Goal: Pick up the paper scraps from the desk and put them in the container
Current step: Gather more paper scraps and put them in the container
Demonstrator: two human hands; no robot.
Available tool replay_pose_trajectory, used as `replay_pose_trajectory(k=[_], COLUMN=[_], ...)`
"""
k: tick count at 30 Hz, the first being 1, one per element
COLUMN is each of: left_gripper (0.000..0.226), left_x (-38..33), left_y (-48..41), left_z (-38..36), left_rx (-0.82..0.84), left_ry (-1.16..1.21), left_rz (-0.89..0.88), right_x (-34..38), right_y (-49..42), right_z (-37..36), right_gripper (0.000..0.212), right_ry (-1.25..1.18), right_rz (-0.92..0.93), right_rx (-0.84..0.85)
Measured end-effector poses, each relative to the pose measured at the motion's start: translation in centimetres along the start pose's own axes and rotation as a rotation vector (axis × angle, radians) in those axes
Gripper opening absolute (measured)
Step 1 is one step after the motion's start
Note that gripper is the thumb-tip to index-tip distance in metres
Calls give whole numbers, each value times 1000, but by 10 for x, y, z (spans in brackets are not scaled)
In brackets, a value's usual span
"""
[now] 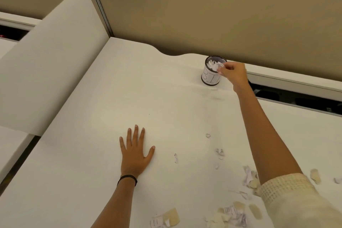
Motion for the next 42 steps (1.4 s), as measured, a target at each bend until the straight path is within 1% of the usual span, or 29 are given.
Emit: replay_pose_trajectory(k=[3, 5, 7, 9, 12, 15, 16, 19, 21, 22, 24, 25, 27, 29, 31, 33, 36, 39, 42], left_gripper=[76, 74, 73, 74, 74, 74, 74, 74, 75, 75, 76, 76, 76, 76, 76, 76, 76, 78, 80], left_x=[2, 3, 4, 5, 5, 6, 6, 5, 5, 5, 4, 5, 4, 4, 3, 4, 3, 1, 1], left_y=[-1, -1, -2, -2, -2, -2, -2, -2, -2, -2, -2, -2, -1, -1, -1, -1, -1, 0, 0], left_z=[-3, -5, -7, -8, -9, -9, -9, -9, -8, -8, -7, -7, -6, -6, -6, -5, -4, -2, 0], left_rx=[-8, -12, -18, -17, -22, -25, -27, -26, -21, -16, -13, -13, -12, -11, -8, -10, -6, 1, 5], left_ry=[3, 2, 0, -6, -12, -3, -1, 0, 1, 2, 3, 7, 14, 17, 16, 20, 22, 30, 36], left_rz=[0, -2, -6, -8, -10, -9, -9, -6, -4, -3, -1, 0, 1, -1, 0, -3, -2, -7, -2], right_x=[4, 7, 12, 18, 24, 25, 25, 11, -10, -23, -49, -61, -79, -90, -97, -101, -106, -110, -115], right_y=[-29, -42, -50, -55, -55, -42, -33, -5, 11, 18, 25, 25, 25, 25, 31, 42, 70, 104, 141], right_z=[-6, -9, -11, -11, -10, -5, -3, -1, -5, -8, -14, -17, -23, -28, -32, -32, -30, -22, -11], right_gripper=[21, 23, 33, 40, 48, 53, 51, 35, 28, 26, 26, 24, 26, 36, 47, 52, 51, 50, 48], right_ry=[227, 365, 478, 523, 477, 393, 350, 285, 255, 253, 317, 384, 529, 653, 777, 855, 865, 802, 680], right_rz=[7, 22, 35, 49, 100, 216, 271, 405, 376, 320, 212, 182, 158, 145, 142, 153, 192, 183, 144], right_rx=[-1, 38, 92, 133, 129, 35, -22, -195, -228, -212, -120, -43, 174, 381, 504, 528, 500, 505, 485])
Point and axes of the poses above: each hand's wrist, its own y-axis away from the middle knuckle, its own z-axis out of the back of the hand, x = y × z, the point moved 2 cm from there along -y, towards the middle knuckle, and after that the axes turned 4 degrees about z, right-handed, at the moved point
